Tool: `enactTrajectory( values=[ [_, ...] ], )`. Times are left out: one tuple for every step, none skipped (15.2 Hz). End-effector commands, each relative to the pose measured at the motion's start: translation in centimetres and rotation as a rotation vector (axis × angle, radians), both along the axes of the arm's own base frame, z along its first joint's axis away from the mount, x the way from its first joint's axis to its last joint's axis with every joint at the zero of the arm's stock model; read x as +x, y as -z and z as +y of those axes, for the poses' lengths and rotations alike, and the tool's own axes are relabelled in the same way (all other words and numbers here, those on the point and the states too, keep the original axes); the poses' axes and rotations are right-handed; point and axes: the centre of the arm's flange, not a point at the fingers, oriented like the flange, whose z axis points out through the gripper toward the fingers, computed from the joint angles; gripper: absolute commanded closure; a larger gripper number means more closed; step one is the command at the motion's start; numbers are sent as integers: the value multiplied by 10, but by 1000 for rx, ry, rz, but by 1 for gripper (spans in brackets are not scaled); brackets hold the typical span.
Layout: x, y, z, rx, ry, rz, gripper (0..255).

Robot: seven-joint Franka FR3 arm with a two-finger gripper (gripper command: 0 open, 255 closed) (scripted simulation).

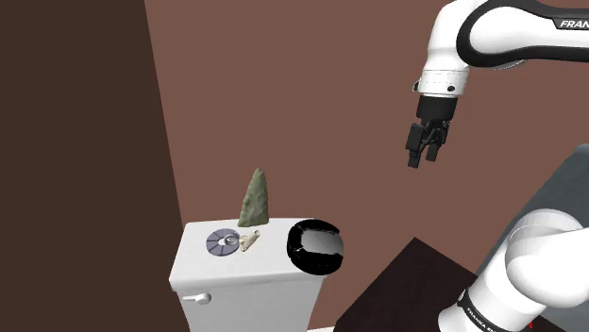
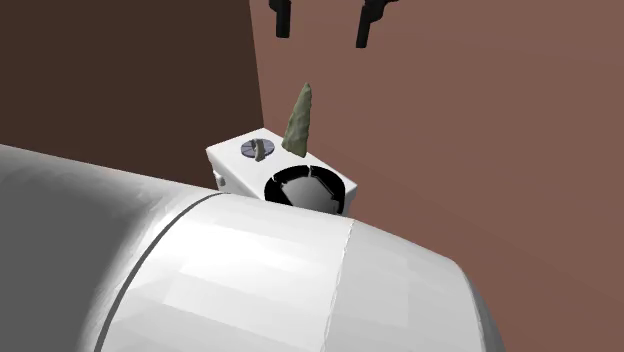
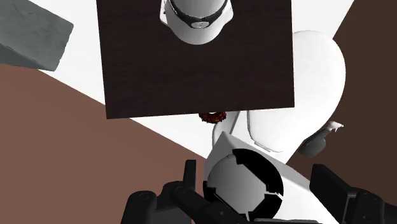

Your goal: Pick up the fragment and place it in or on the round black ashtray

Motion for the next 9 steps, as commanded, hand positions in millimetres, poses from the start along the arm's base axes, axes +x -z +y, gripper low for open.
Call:
enactTrajectory(
  values=[
    [0,0,0,0,0,0,0],
    [10,7,6,-1,-5,3,0],
    [20,15,12,-2,-10,6,0],
    [30,22,18,-3,-15,9,0],
    [40,30,24,-4,-20,13,0],
    [49,37,30,-5,-25,16,0],
    [59,45,36,-5,-30,19,0],
    [69,52,42,-6,-35,22,0],
    [78,60,48,-7,-40,25,0]
  ],
)
